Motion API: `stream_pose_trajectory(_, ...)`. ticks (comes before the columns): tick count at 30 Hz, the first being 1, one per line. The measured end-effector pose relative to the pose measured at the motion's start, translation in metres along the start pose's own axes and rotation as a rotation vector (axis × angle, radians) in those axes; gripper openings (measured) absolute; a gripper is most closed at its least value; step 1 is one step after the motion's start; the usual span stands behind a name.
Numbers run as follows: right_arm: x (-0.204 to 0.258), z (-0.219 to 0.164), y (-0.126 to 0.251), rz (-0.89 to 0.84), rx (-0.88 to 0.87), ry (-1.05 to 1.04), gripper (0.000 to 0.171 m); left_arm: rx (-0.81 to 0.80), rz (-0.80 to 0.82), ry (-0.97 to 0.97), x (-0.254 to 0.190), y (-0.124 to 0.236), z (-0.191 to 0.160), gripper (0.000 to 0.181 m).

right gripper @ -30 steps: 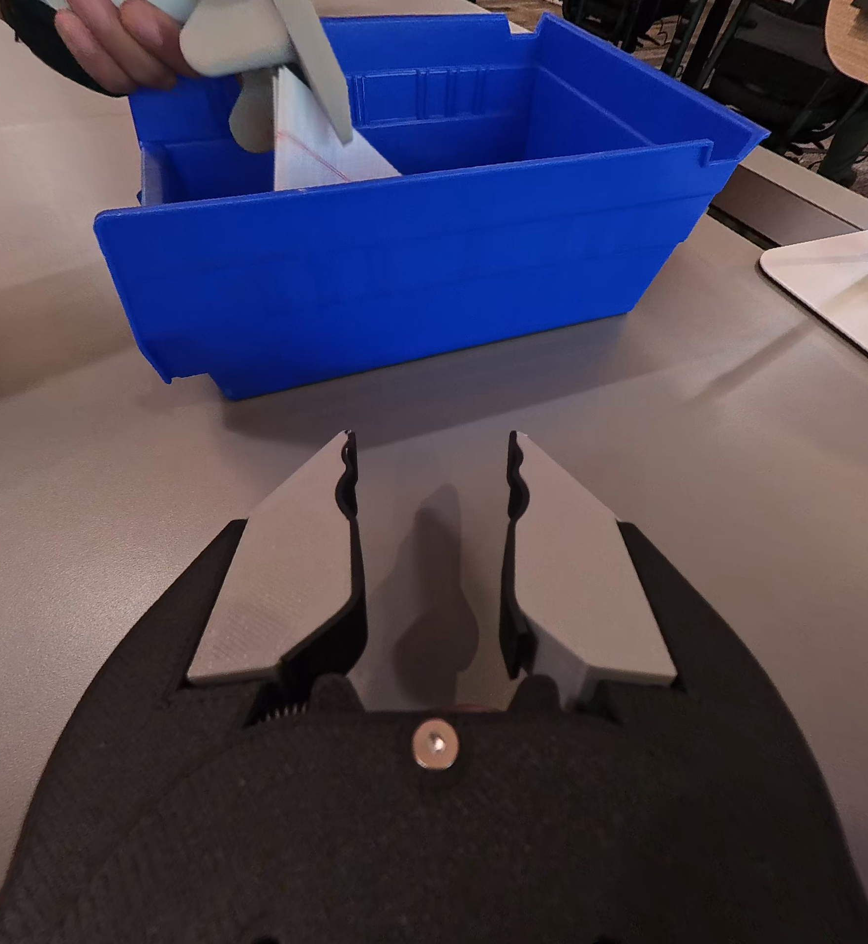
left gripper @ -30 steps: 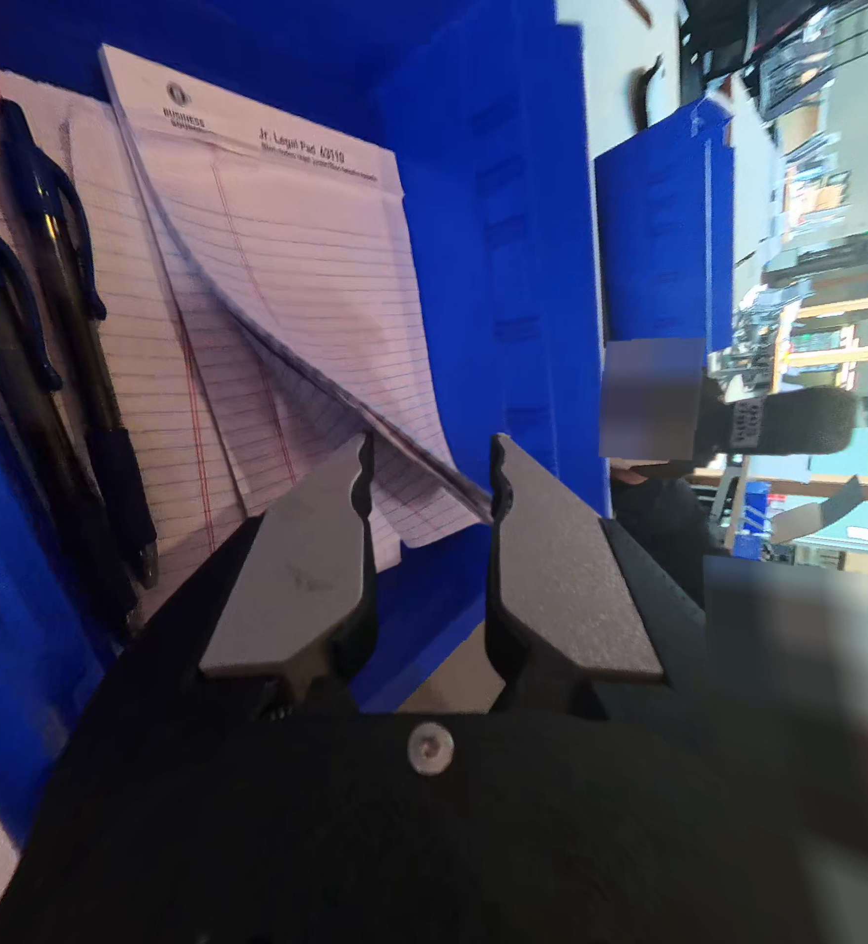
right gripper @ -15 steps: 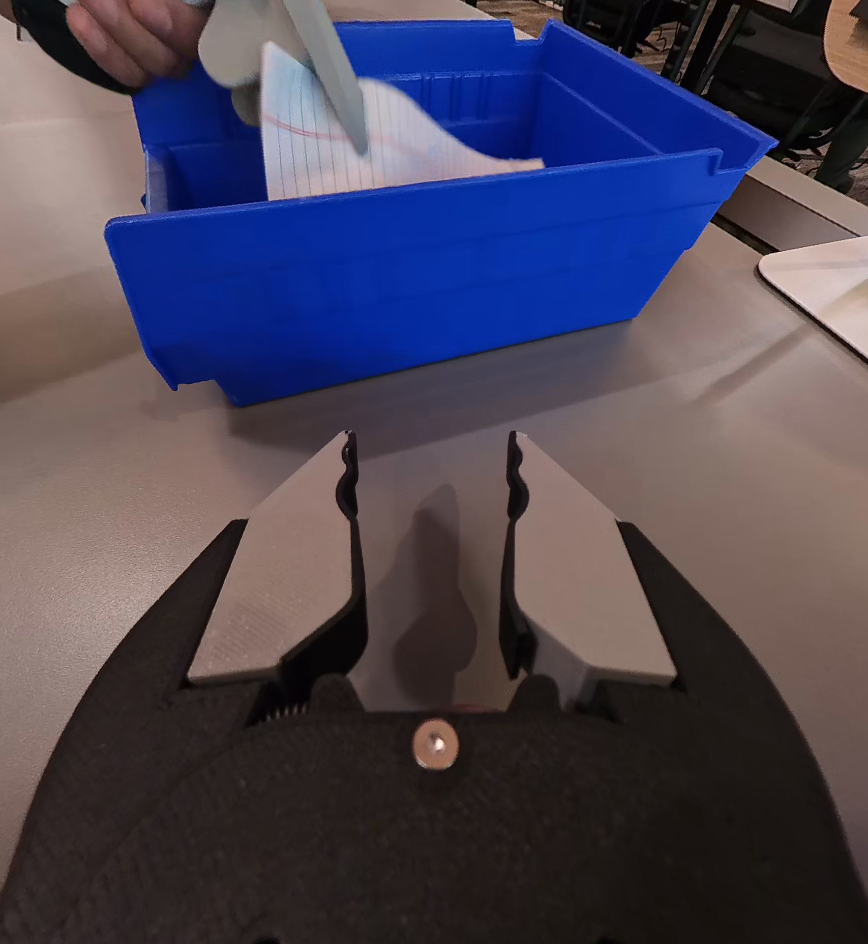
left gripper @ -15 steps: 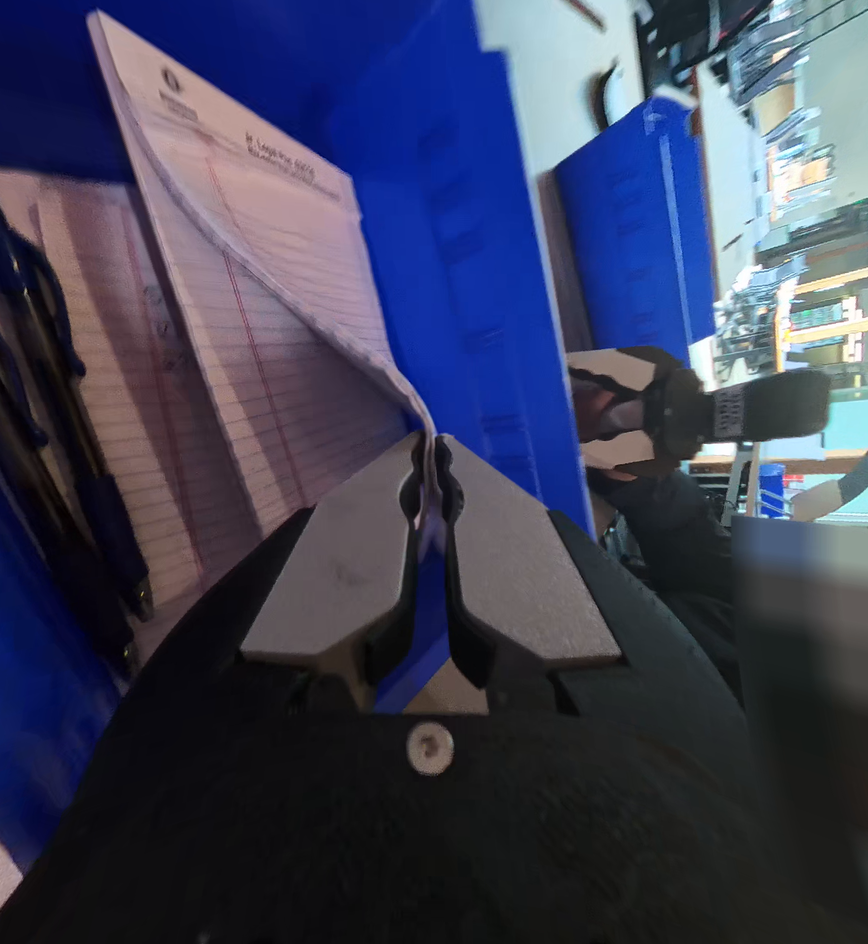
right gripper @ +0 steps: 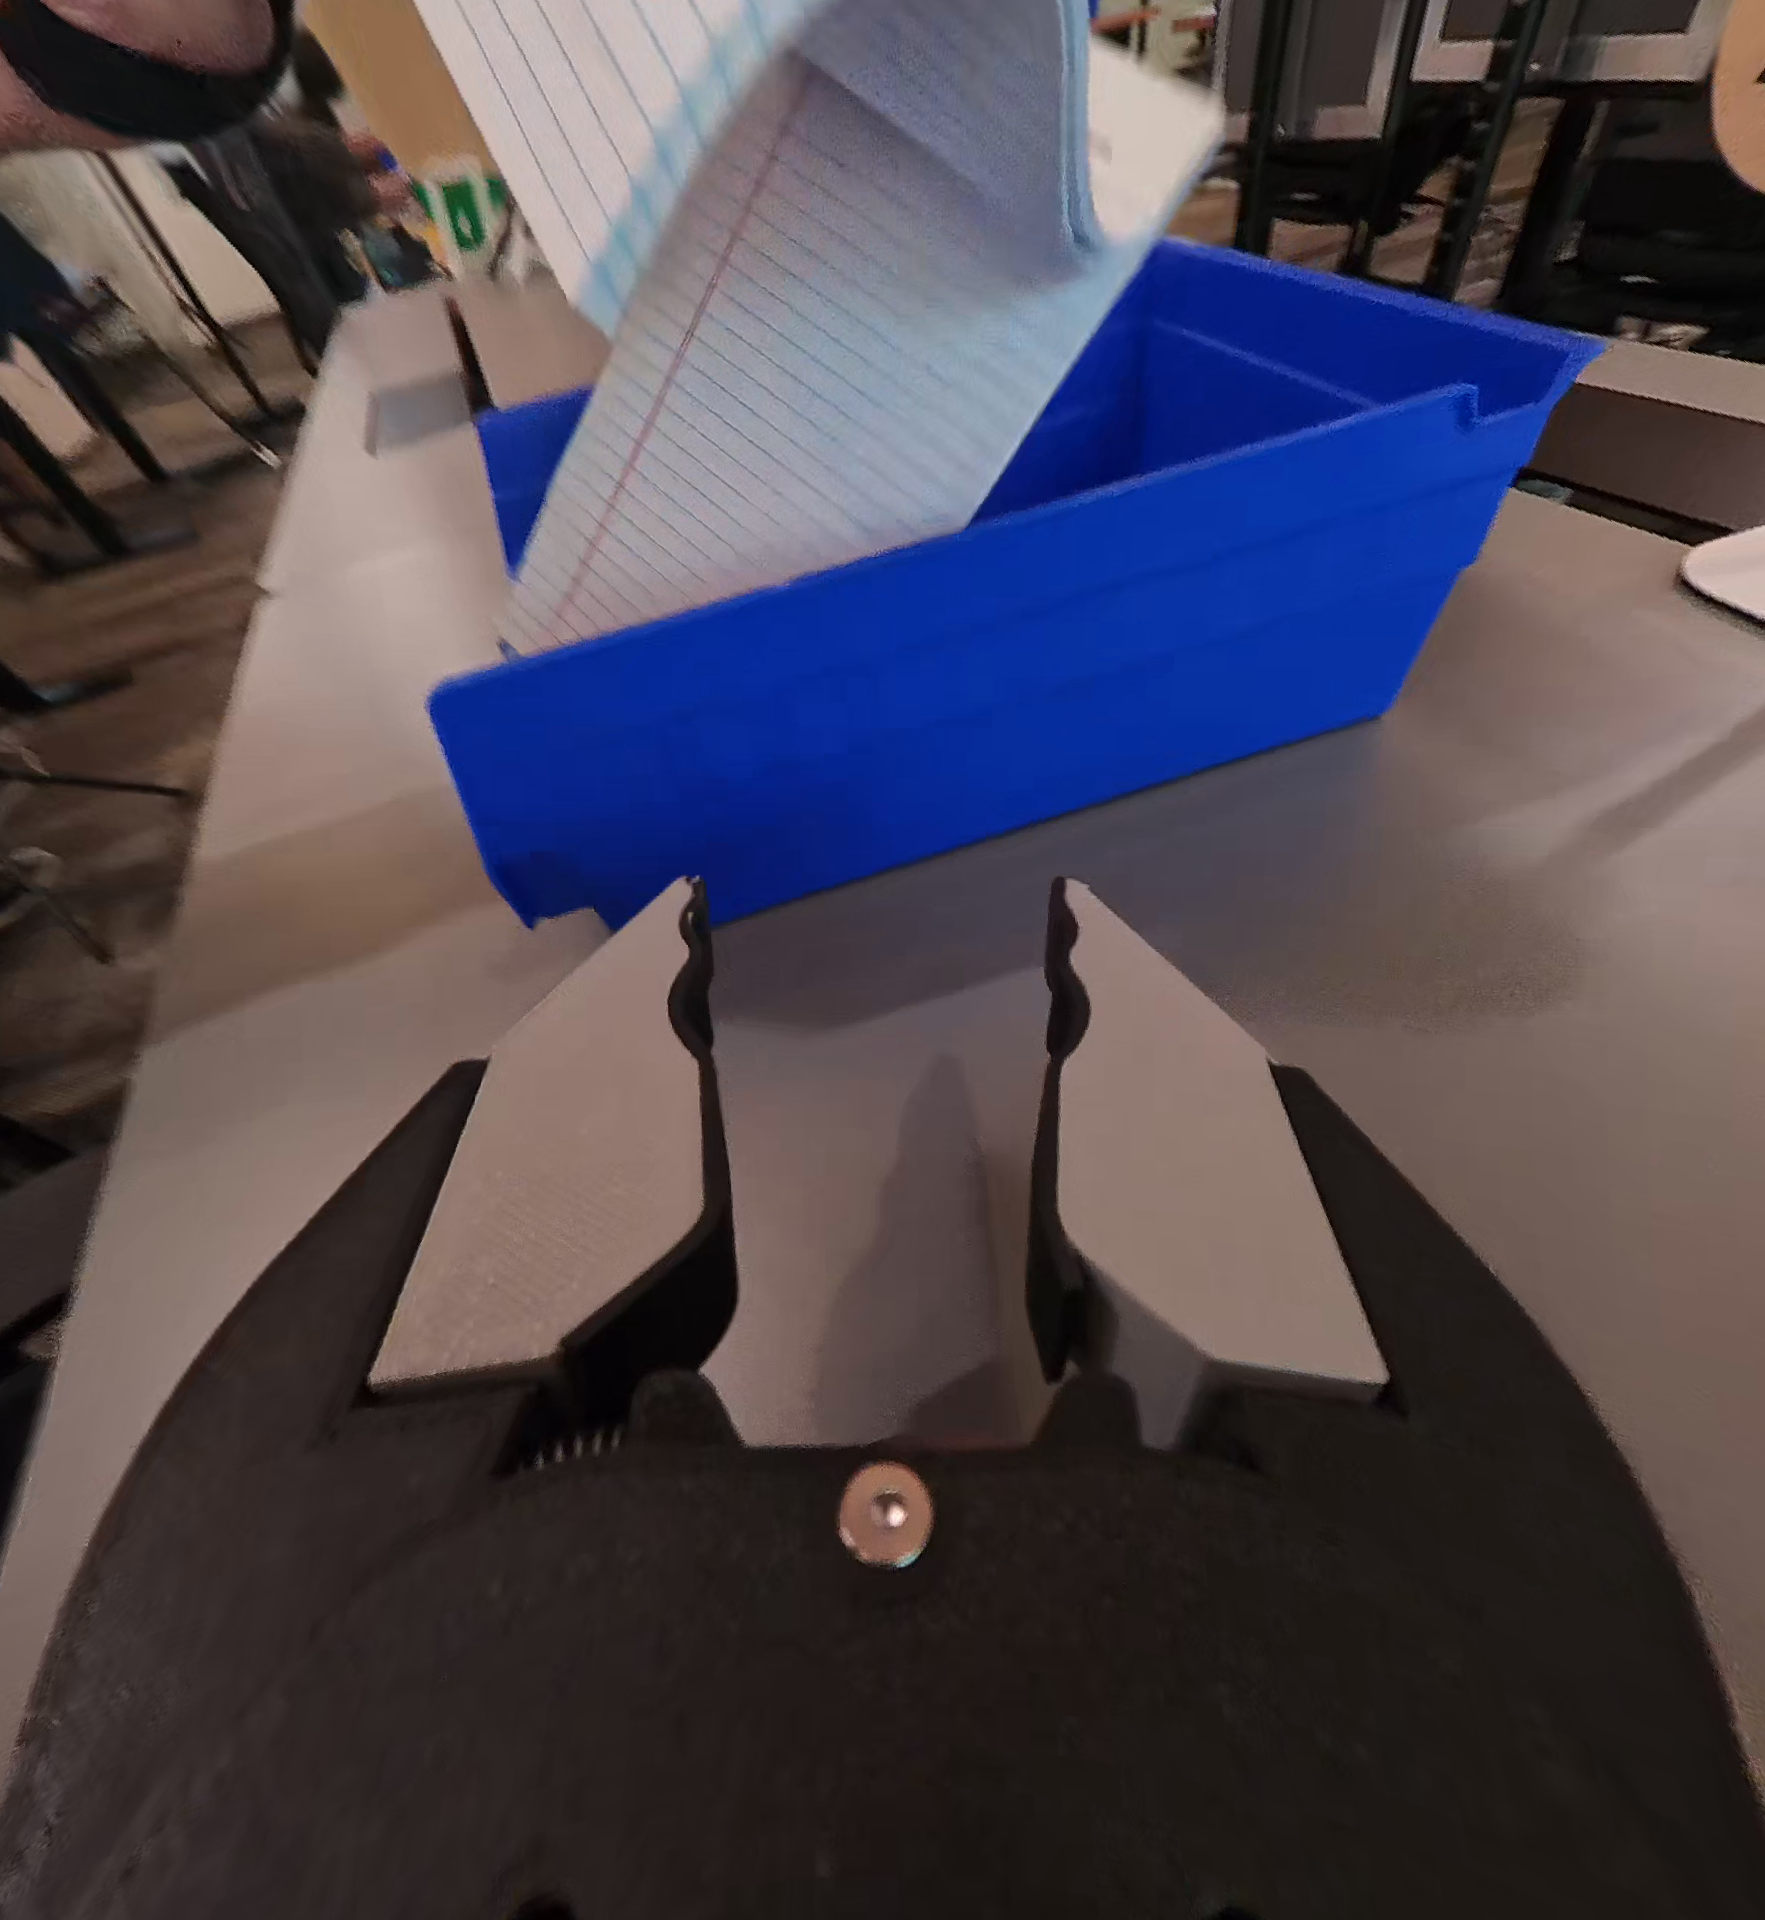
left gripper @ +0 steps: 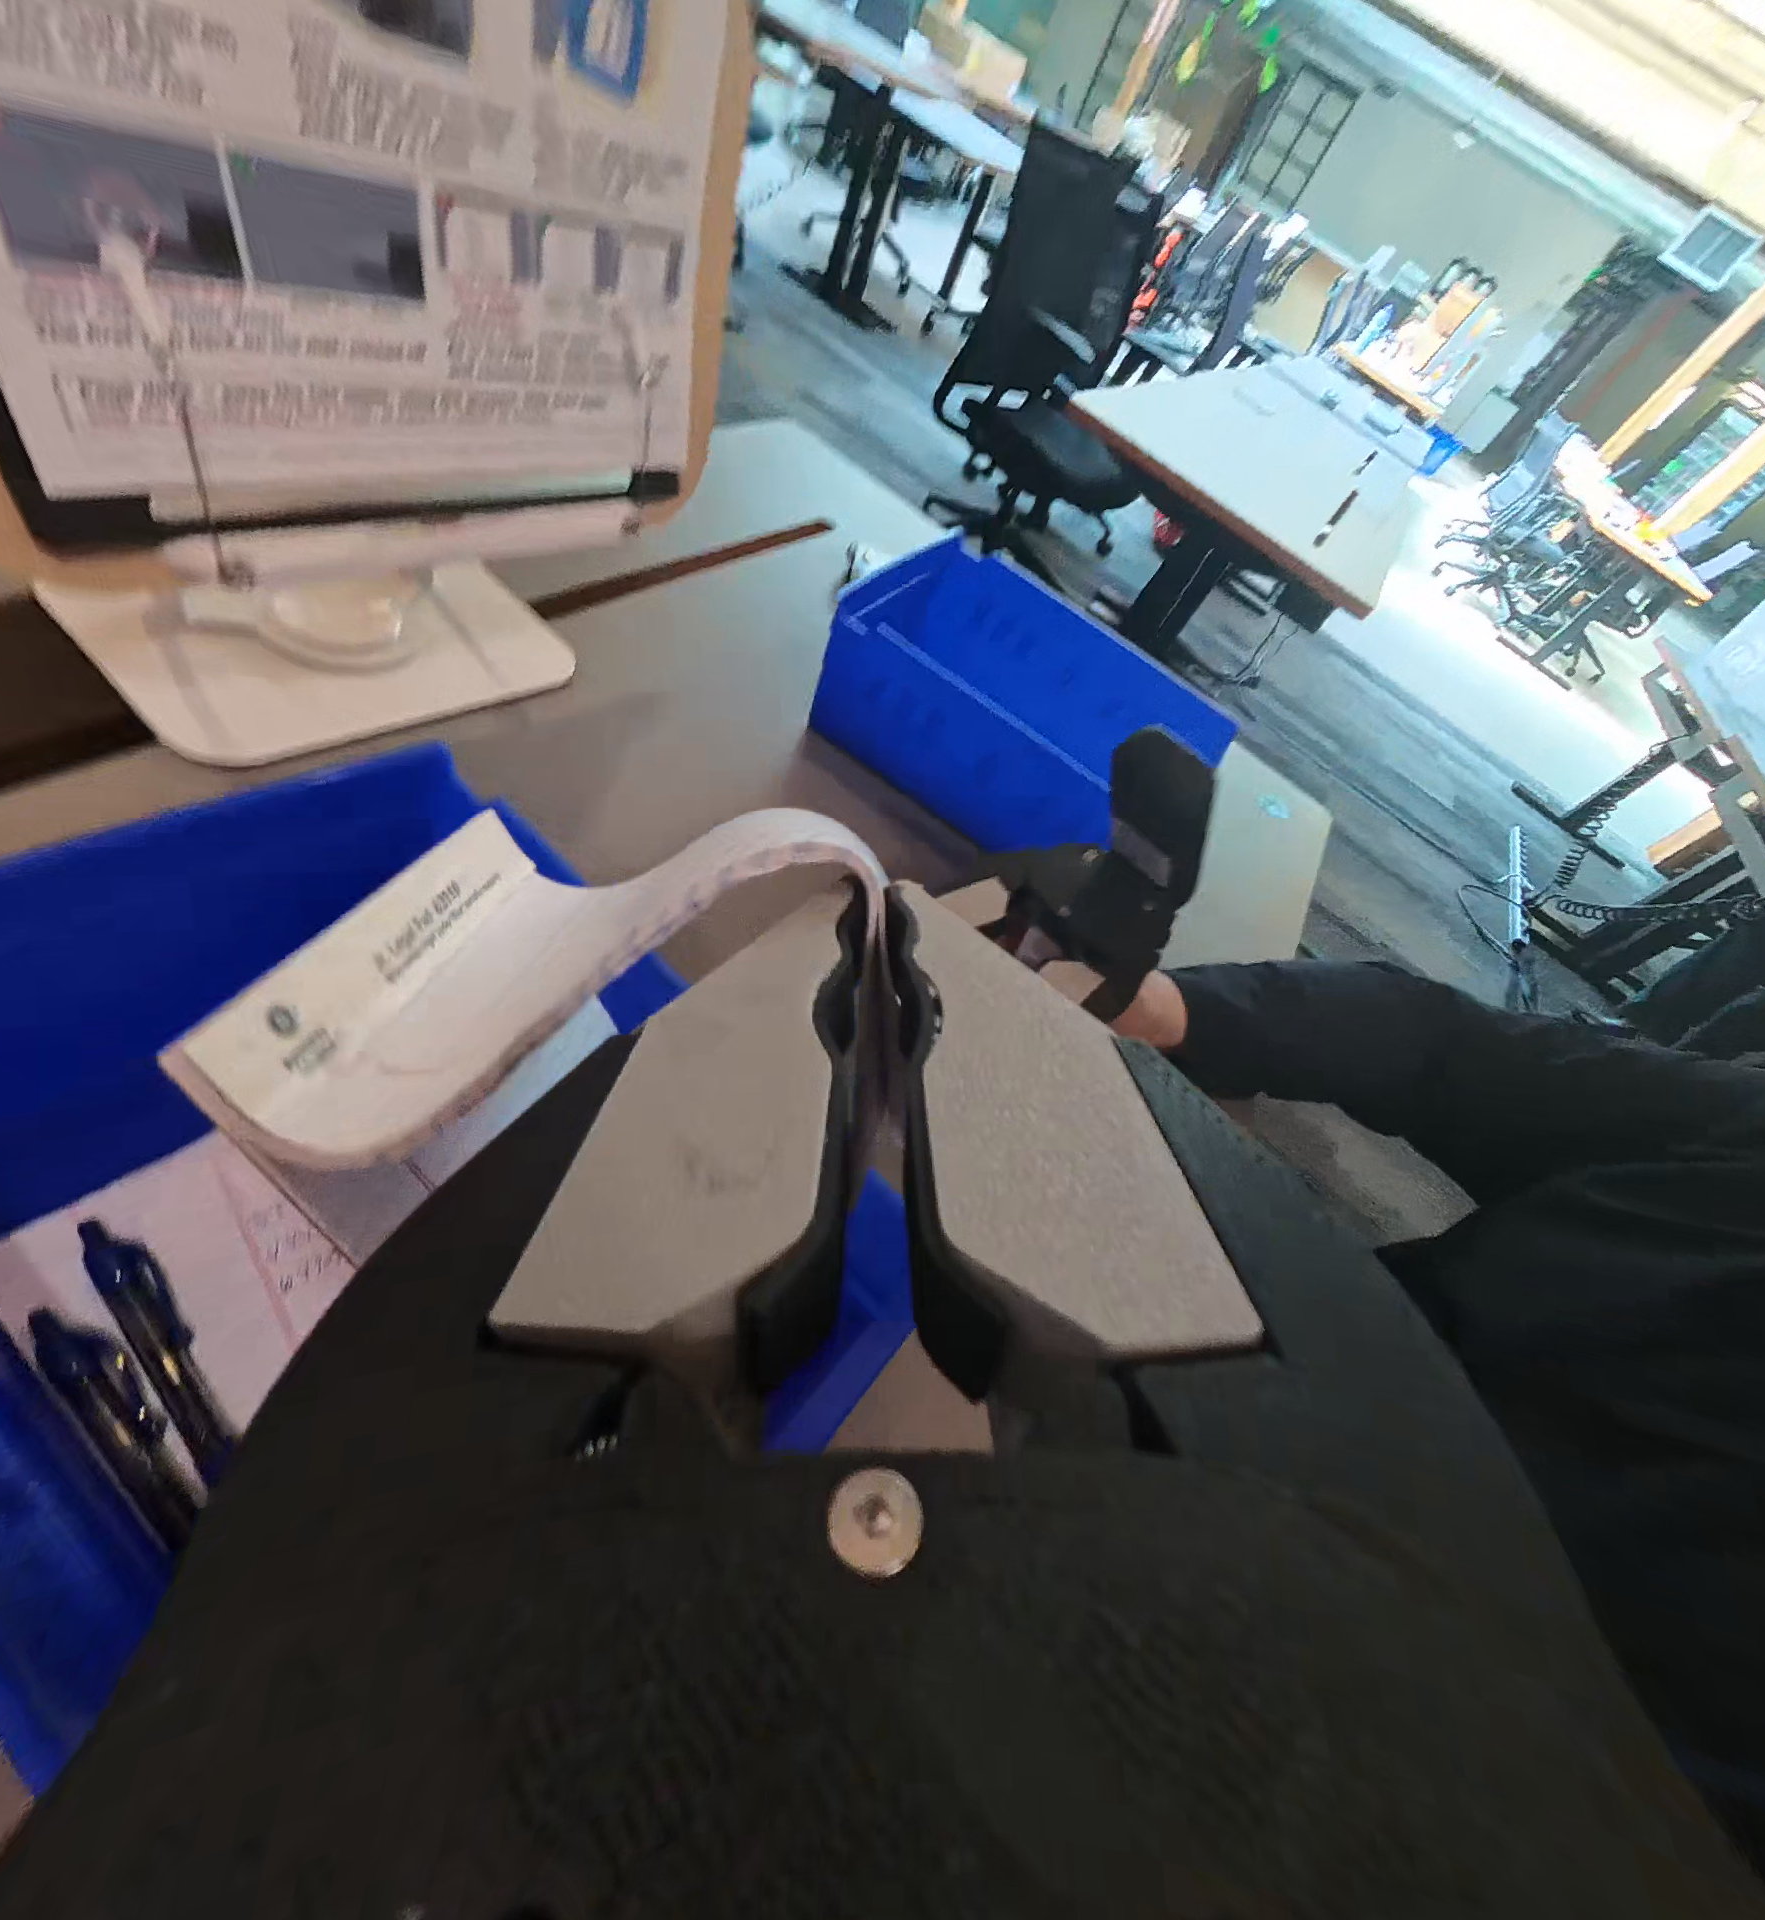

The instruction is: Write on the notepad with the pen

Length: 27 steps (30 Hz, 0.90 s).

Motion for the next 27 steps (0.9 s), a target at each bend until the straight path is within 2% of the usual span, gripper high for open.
stream_pose_trajectory(6, -0.001, 0.012, 0.014, 0.152, -0.125, -0.093, 0.072, -0.155, -0.081, -0.155, -0.06, 0.028, 0.038, 0.0)
stream_pose_trajectory(9, 0.001, 0.019, 0.023, 0.197, -0.183, -0.094, 0.075, -0.191, -0.132, -0.178, -0.083, 0.03, 0.055, 0.0)
stream_pose_trajectory(13, 0.013, 0.033, 0.038, 0.278, -0.255, -0.075, 0.082, -0.151, -0.144, -0.214, -0.105, 0.013, 0.069, 0.0)
stream_pose_trajectory(18, 0.021, 0.045, 0.061, 0.307, -0.325, -0.022, 0.084, -0.079, -0.213, -0.245, -0.124, -0.024, 0.063, 0.0)
stream_pose_trajectory(19, 0.021, 0.045, 0.063, 0.326, -0.324, -0.015, 0.082, -0.065, -0.227, -0.249, -0.126, -0.032, 0.06, 0.0)
stream_pose_trajectory(22, 0.019, 0.043, 0.063, 0.385, -0.252, -0.03, 0.056, -0.034, -0.248, -0.257, -0.13, -0.053, 0.054, 0.0)
stream_pose_trajectory(24, 0.014, 0.042, 0.061, 0.343, -0.217, -0.061, 0.057, -0.033, -0.252, -0.258, -0.13, -0.063, 0.052, 0.0)
stream_pose_trajectory(27, -0.003, 0.039, 0.064, 0.066, -0.134, -0.069, 0.056, -0.052, -0.237, -0.24, -0.125, -0.075, 0.046, 0.0)
Point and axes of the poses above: each gripper's, where its closed fingertips meet, y back along the fingers, z out of its top, x = y × z across the jaws, the point moved 10 cm from there along y, back along the fingers, and after that the axes turned 9 degrees about x, right-handed, at the moved point
